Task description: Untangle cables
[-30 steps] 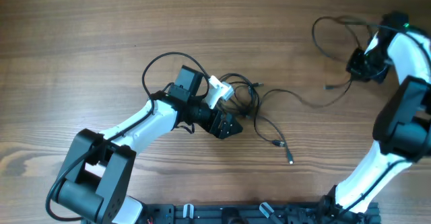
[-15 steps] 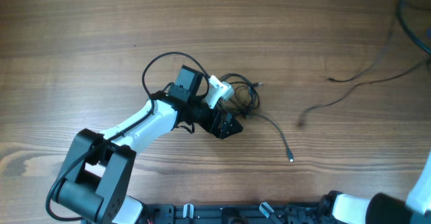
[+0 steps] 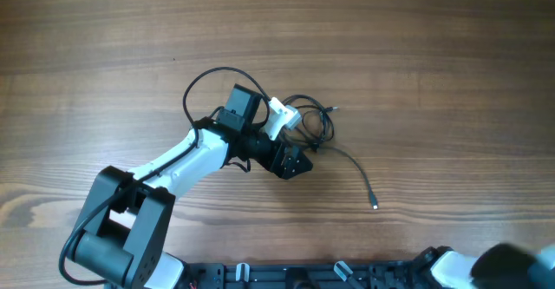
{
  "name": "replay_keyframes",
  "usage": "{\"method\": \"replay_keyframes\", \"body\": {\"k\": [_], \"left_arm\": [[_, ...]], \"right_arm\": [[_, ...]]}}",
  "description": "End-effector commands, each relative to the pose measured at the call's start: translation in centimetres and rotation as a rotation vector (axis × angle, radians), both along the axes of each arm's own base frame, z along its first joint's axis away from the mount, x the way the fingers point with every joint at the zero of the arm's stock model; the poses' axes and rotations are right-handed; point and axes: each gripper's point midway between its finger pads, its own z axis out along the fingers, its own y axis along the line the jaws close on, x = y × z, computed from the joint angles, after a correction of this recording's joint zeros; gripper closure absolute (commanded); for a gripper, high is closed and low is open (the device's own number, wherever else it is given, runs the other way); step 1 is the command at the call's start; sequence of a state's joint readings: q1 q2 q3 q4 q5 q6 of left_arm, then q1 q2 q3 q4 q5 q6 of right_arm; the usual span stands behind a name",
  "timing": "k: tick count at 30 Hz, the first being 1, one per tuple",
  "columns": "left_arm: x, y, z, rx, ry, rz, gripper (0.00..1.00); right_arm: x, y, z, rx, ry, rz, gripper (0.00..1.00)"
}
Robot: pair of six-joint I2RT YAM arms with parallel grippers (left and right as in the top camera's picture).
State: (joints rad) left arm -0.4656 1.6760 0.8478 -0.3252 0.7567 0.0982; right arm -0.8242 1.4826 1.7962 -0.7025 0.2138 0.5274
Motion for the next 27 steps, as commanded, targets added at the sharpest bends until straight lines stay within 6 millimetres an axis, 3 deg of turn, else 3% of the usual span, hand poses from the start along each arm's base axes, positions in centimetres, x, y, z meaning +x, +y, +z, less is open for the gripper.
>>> {"method": "replay_keyframes", "body": {"k": [1, 5, 6, 8, 9, 11, 15, 17, 20, 27], "left_arm": [[-0.4, 0.1, -0.5, 0.007, 0.02, -0.001, 0.0], [-0.5, 0.1, -0.6, 0.01, 0.026, -0.001, 0.0], [-0.5, 0.1, -0.6, 0.01, 0.026, -0.001, 0.0], [-0.5, 0.1, -0.6, 0.01, 0.027, -0.001, 0.0], [-0.5, 0.1, -0.6, 0.01, 0.03, 0.002, 0.0], [-0.5, 0.1, -0.6, 0.01, 0.033, 0.004, 0.0], [-0.5, 0.1, -0.6, 0.011, 0.043, 0.014, 0.0], [-0.5, 0.1, -0.6, 0.011, 0.042, 0.014, 0.0], [-0.4, 0.1, -0.5, 0.009, 0.037, 0.014, 0.0], [-0.3, 0.0, -0.5, 0.006, 0.031, 0.014, 0.0]], "right_arm": [[2.9, -2.2, -6.4, 0.197, 0.003, 0.093, 0.96], [3.6, -3.7, -14.8, 0.401, 0.115, 0.096, 0.95], [3.7, -3.9, -16.5, 0.439, 0.139, 0.088, 0.88], [4.0, -4.0, -19.5, 0.517, 0.167, 0.067, 0.39], [3.9, -3.9, -20.8, 0.567, 0.162, 0.037, 0.33], [3.9, -3.9, -22.8, 0.629, 0.167, 0.003, 0.0], [3.6, -3.5, -24.5, 0.675, 0.202, -0.003, 0.0], [4.7, -2.2, -24.6, 0.714, 0.188, 0.096, 0.0], [7.3, 2.1, -24.4, 0.816, 0.149, 0.353, 0.01], [8.7, 11.7, -26.8, 0.886, 0.42, 0.631, 0.11]]}}
